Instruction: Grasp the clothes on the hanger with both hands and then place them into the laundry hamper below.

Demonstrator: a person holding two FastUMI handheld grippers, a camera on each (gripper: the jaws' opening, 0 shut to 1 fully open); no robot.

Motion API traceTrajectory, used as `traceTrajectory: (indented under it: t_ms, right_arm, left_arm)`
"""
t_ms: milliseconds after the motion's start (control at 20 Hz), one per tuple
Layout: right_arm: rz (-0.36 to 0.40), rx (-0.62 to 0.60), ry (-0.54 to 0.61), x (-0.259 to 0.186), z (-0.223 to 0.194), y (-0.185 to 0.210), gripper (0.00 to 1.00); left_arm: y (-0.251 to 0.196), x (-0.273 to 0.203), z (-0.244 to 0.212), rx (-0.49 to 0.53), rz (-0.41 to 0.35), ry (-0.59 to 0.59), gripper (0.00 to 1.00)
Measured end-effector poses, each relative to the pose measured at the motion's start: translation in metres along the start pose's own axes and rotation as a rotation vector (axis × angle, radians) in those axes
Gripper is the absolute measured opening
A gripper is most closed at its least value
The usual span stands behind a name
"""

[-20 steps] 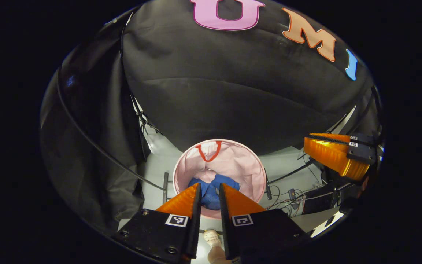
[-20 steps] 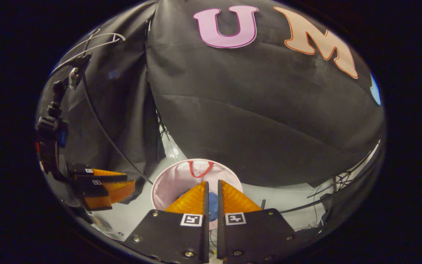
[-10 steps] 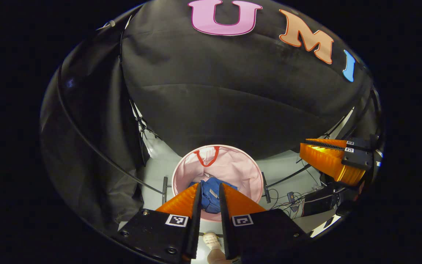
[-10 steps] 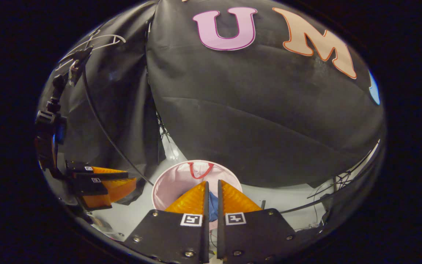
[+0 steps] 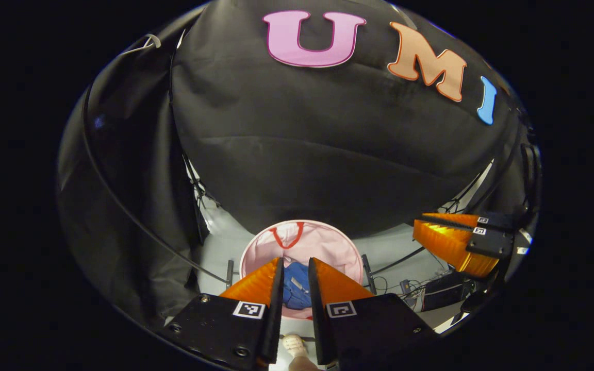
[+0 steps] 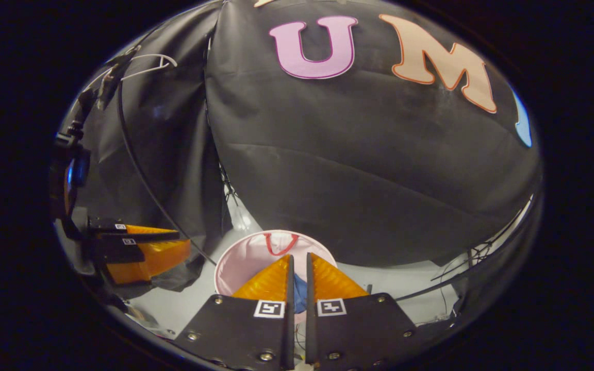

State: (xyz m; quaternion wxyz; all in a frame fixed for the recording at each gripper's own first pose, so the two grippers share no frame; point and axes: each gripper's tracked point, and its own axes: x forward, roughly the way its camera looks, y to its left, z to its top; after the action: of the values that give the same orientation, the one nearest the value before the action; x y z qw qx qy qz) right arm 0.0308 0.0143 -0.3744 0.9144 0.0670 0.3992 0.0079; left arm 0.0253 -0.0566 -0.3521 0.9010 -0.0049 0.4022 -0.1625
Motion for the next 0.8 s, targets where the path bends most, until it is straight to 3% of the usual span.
traceTrajectory:
  t_ms: [800]
  right_arm:
    - [-0.048, 0.024, -0.371, -0.093, 0.145, -0.020, 0.09]
  left_arm:
    - [-0.043, -0.093, 0.164, 0.016, -0.083, -0.406, 0.29]
